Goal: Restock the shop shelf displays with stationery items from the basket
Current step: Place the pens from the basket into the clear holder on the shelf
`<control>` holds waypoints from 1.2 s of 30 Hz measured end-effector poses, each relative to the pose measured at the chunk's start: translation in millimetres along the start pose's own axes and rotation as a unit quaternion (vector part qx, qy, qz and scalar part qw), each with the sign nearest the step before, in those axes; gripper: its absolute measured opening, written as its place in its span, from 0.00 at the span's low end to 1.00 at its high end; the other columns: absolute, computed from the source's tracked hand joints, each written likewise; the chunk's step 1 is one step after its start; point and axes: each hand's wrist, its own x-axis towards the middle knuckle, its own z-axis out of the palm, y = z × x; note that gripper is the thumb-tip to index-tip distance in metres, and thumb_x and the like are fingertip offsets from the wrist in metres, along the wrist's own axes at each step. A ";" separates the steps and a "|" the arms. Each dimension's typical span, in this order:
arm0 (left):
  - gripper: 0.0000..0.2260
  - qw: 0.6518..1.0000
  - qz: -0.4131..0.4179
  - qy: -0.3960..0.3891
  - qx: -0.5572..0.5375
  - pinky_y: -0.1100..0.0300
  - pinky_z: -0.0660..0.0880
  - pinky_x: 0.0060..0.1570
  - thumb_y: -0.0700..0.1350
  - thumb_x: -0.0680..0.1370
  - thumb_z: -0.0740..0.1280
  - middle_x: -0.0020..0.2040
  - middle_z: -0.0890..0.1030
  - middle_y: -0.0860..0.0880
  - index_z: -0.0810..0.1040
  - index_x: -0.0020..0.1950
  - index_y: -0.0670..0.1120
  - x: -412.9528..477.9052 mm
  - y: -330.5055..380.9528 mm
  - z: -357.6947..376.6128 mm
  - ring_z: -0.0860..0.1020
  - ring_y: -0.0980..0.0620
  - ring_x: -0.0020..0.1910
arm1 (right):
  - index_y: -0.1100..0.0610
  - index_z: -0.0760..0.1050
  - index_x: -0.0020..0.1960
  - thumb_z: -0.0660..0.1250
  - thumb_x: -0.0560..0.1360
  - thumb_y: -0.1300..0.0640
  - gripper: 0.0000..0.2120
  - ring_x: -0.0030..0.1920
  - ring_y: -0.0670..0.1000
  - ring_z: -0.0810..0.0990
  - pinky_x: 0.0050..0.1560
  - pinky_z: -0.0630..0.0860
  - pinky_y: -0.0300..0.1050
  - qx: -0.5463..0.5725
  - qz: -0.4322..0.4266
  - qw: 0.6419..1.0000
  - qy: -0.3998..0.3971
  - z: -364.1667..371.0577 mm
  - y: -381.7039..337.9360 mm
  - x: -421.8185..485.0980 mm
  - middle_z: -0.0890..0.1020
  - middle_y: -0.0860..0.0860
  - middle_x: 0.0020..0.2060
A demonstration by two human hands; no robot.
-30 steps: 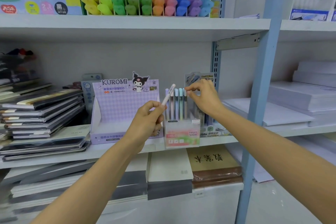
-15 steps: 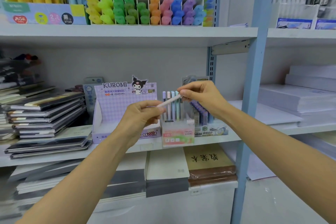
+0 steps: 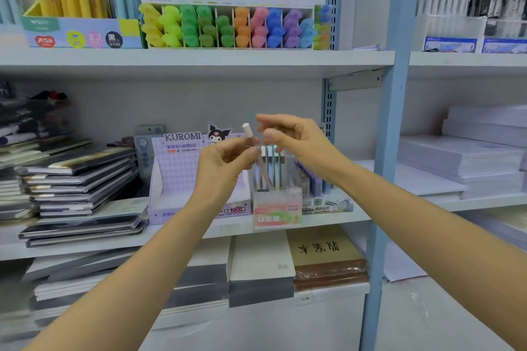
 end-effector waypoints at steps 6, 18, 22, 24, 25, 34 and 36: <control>0.10 0.999 0.013 0.015 0.048 0.62 0.78 0.47 0.38 0.77 0.70 0.45 0.86 0.51 0.84 0.57 0.43 -4.7 -6.0 7.5 0.82 0.58 0.42 | 0.59 0.81 0.55 0.67 0.78 0.57 0.09 0.51 0.47 0.82 0.55 0.79 0.43 -0.052 -0.015 0.998 0.009 8.0 -2.9 5.4 0.84 0.51 0.49; 0.35 0.856 0.150 -0.186 0.458 0.63 0.58 0.67 0.43 0.78 0.67 0.79 0.50 0.57 0.51 0.79 0.55 -58.0 -78.6 -21.6 0.60 0.56 0.74 | 0.63 0.76 0.52 0.66 0.78 0.63 0.04 0.42 0.52 0.85 0.43 0.82 0.41 -0.021 0.066 0.982 0.177 9.8 50.4 9.9 0.84 0.59 0.43; 0.39 0.853 0.158 -0.178 0.465 0.60 0.63 0.63 0.42 0.77 0.67 0.80 0.47 0.56 0.46 0.79 0.56 -59.7 -87.6 -18.9 0.68 0.54 0.66 | 0.64 0.76 0.53 0.66 0.78 0.63 0.05 0.44 0.54 0.85 0.47 0.83 0.47 -0.069 0.094 0.985 0.124 27.4 65.0 16.5 0.83 0.60 0.44; 0.41 0.852 0.157 -0.176 0.467 0.60 0.64 0.61 0.42 0.76 0.68 0.80 0.45 0.56 0.44 0.79 0.57 -59.8 -90.4 -19.0 0.70 0.54 0.62 | 0.65 0.76 0.52 0.65 0.78 0.63 0.05 0.44 0.54 0.85 0.47 0.83 0.46 -0.093 0.090 0.986 0.106 29.0 65.8 21.1 0.84 0.59 0.43; 0.42 0.852 0.157 -0.174 0.469 0.61 0.64 0.60 0.42 0.75 0.68 0.80 0.44 0.56 0.43 0.78 0.58 -59.8 -91.0 -19.0 0.70 0.55 0.61 | 0.64 0.76 0.51 0.65 0.78 0.63 0.04 0.43 0.53 0.85 0.46 0.83 0.45 -0.104 0.086 0.986 0.097 28.0 65.6 23.3 0.84 0.58 0.43; 0.43 0.842 0.178 -0.169 0.480 0.63 0.66 0.56 0.42 0.74 0.69 0.80 0.47 0.54 0.44 0.79 0.56 -57.6 -94.1 -20.6 0.70 0.54 0.63 | 0.53 0.71 0.53 0.65 0.79 0.60 0.06 0.39 0.53 0.84 0.44 0.83 0.47 -0.118 0.077 0.988 0.056 29.6 73.9 28.9 0.83 0.56 0.37; 0.42 0.840 0.181 -0.167 0.484 0.63 0.68 0.56 0.42 0.75 0.69 0.80 0.48 0.54 0.45 0.79 0.56 -57.0 -93.5 -20.7 0.70 0.54 0.63 | 0.55 0.73 0.50 0.66 0.78 0.62 0.04 0.37 0.51 0.84 0.45 0.83 0.51 -0.171 0.067 0.982 0.046 31.0 75.7 31.0 0.83 0.54 0.38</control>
